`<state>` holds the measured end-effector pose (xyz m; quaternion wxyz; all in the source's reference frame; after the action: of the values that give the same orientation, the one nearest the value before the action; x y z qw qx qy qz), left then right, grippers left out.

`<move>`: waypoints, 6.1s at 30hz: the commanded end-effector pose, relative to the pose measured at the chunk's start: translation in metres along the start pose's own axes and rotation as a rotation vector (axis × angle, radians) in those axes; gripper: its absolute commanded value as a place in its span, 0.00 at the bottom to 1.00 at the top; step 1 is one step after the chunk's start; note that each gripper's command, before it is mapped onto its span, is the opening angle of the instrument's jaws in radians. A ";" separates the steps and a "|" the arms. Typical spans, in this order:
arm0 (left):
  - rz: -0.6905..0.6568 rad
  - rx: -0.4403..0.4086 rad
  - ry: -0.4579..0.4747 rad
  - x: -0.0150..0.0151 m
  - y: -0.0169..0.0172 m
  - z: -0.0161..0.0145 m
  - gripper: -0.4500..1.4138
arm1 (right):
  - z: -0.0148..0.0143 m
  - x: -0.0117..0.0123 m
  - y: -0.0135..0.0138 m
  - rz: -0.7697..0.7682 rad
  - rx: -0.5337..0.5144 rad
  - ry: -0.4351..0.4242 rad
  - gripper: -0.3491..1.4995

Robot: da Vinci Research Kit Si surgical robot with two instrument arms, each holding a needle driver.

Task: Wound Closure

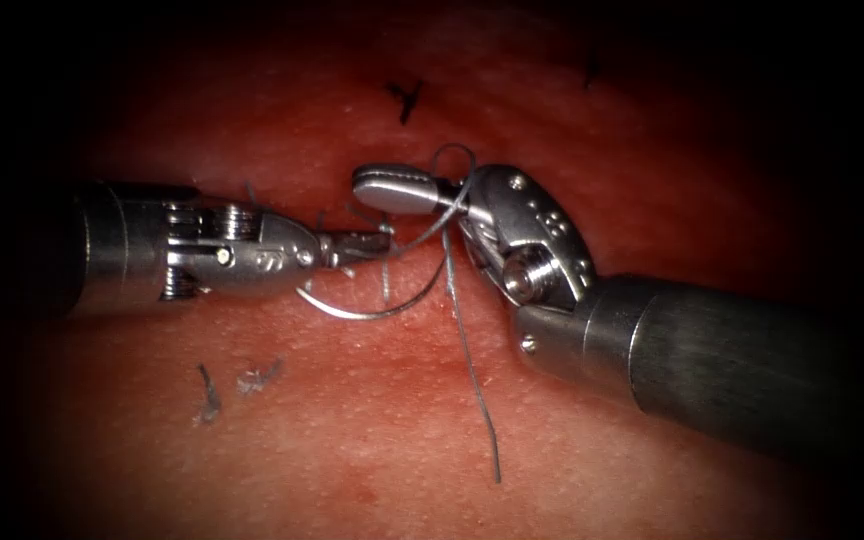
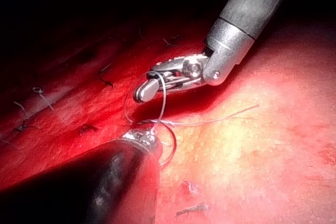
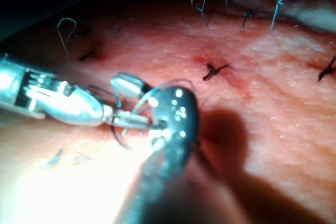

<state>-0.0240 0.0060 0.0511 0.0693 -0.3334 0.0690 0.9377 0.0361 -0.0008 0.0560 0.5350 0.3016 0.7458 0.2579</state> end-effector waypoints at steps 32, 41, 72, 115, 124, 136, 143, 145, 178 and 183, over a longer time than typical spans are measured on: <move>-0.012 -0.016 -0.019 0.0020 -0.0001 0.0031 0.00 | 0.0016 -0.0013 -0.0014 -0.418 0.814 -0.831 0.58; -0.015 -0.013 -0.020 0.0024 0.0000 0.0036 0.00 | 0.0022 -0.0012 -0.0005 -0.475 0.951 -0.979 0.61; -0.001 -0.023 -0.009 0.0023 0.0016 0.0019 0.00 | -0.0024 -0.0066 -0.0001 -0.539 1.068 -1.259 0.00; 0.040 -0.062 0.006 0.0120 0.0189 -0.0094 0.00 | -0.0025 0.0037 0.0107 -0.530 0.582 -1.106 0.00; 0.057 -0.076 0.011 0.0133 0.0223 -0.0110 0.00 | -0.0026 0.0040 0.0107 -0.546 0.506 -1.113 0.00; 0.078 -0.087 0.029 0.0156 0.0254 -0.0135 0.00 | -0.0035 0.0041 0.0119 0.031 -0.116 -0.918 0.00; 0.080 -0.090 0.034 0.0154 0.0256 -0.0137 0.00 | -0.0045 0.0032 0.0116 0.292 -0.502 -0.665 0.00; 0.081 -0.090 0.034 0.0154 0.0257 -0.0137 0.00 | -0.0053 0.0034 0.0114 0.427 -0.619 -0.535 0.00; 0.145 -0.139 0.056 0.0180 0.0282 -0.0163 0.00 | -0.0076 0.0008 0.0123 0.684 -0.819 -0.259 0.00; 0.125 -0.117 0.074 0.0189 0.0246 -0.0169 0.00 | -0.0076 0.0006 0.0117 0.663 -0.745 -0.299 0.45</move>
<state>-0.0315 -0.0185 0.0272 -0.0108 -0.3676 0.0383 0.9291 0.0300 0.0068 0.0661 0.6084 0.3335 0.3917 0.6043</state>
